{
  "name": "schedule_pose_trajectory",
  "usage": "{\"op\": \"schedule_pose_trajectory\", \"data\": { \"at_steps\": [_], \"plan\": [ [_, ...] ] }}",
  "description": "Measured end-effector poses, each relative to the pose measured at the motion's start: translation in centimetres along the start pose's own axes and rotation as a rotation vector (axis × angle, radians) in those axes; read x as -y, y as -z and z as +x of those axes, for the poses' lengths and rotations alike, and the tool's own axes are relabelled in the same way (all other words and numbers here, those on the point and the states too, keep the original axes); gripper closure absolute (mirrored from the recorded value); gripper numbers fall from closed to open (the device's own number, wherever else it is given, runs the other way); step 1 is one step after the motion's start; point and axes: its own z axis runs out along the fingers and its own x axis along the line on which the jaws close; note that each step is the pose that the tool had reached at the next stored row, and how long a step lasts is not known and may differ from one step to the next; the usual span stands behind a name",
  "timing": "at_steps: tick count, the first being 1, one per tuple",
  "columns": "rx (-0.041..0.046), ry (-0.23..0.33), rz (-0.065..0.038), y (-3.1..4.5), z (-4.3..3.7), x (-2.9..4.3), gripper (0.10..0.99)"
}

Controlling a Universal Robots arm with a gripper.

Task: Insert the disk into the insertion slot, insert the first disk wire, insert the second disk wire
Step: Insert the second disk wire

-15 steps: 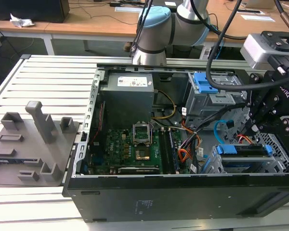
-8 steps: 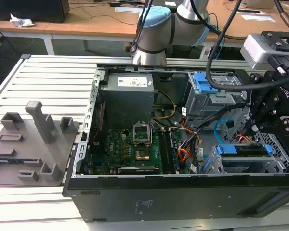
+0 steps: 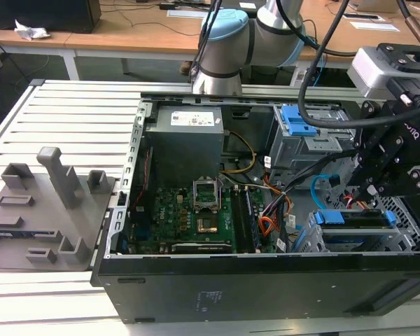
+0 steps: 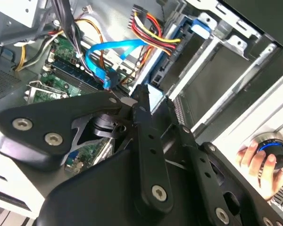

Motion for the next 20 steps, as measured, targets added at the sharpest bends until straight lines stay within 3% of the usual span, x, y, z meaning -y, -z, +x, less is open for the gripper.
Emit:
{"op": "schedule_pose_trajectory", "data": {
  "at_steps": [8,9,10,12,14,16,20],
  "plan": [
    [-0.0003,0.007,0.000,-0.15,-2.78,-0.03,0.784],
    [-0.0012,0.034,-0.002,-0.17,-2.81,-0.04,0.784],
    [-0.0041,0.095,-0.005,-0.22,-2.81,-0.03,0.784],
    [-0.0058,0.130,-0.006,-0.26,-2.85,-0.03,0.784],
    [-0.0061,0.142,-0.007,-0.45,-3.31,-0.17,0.784],
    [-0.0065,0.144,-0.007,-0.85,-3.76,-0.80,0.784],
    [-0.0144,0.150,-0.007,-1.34,-3.77,-1.45,0.784]
  ]
}}
